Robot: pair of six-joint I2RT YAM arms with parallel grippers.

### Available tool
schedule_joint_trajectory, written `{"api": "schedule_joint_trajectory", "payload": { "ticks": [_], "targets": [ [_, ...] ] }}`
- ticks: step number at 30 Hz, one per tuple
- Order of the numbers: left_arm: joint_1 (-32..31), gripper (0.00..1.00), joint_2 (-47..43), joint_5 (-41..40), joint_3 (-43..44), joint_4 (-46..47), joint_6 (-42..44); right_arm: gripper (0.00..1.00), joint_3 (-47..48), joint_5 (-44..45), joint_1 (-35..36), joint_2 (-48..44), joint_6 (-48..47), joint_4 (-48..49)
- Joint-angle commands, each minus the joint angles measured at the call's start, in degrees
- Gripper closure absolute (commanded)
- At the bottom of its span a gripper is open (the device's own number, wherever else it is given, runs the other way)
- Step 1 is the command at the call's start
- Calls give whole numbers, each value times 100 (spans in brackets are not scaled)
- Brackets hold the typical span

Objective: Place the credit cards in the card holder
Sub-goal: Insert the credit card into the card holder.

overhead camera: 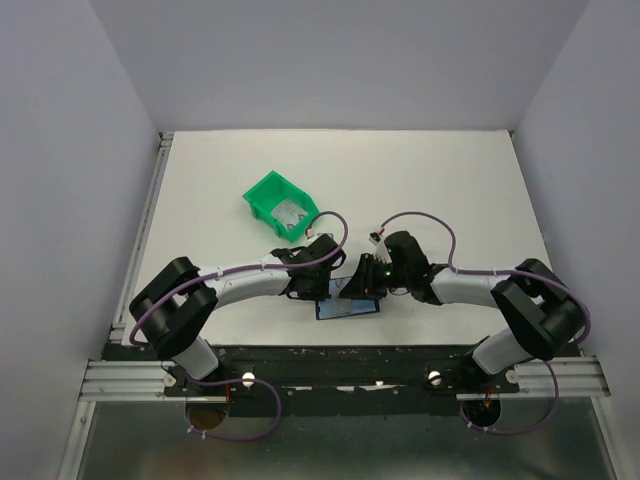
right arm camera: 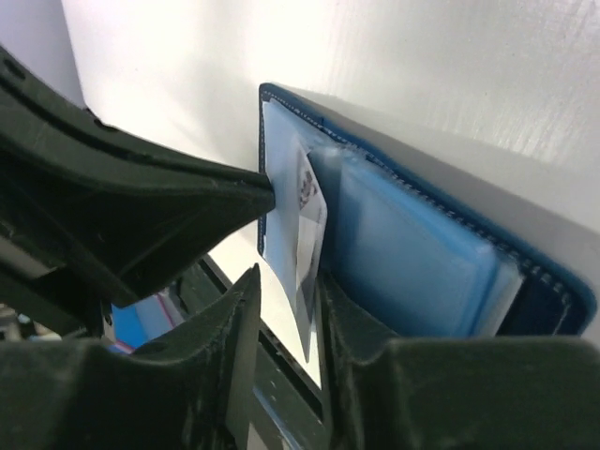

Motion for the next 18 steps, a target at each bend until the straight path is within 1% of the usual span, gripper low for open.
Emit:
{"api": "schedule_joint_trajectory", "payload": {
  "ticks": [1,4,10,11,14,18],
  "targets": [
    [-28,100,212,97,-185,-141,38,57,318,531,17,-465,-526,-1040],
    [-28,100,194,97,-203,-132,38,53,458,760,17,-589,-676,-1427],
    [-28,100,185,97,-220,-106,38,52,581,1042,17,-607,-781,-1797],
    [-28,100,185,97,-220,-115,38,53,599,1086,17,-589,-781,-1841],
    [-28,100,168,97,-229,-106,47,63,678,1218,17,-510,-808,-2087],
    [-28,100,177,97,-229,-97,47,68,749,1244,17,-352,-834,-2140]
  ]
}}
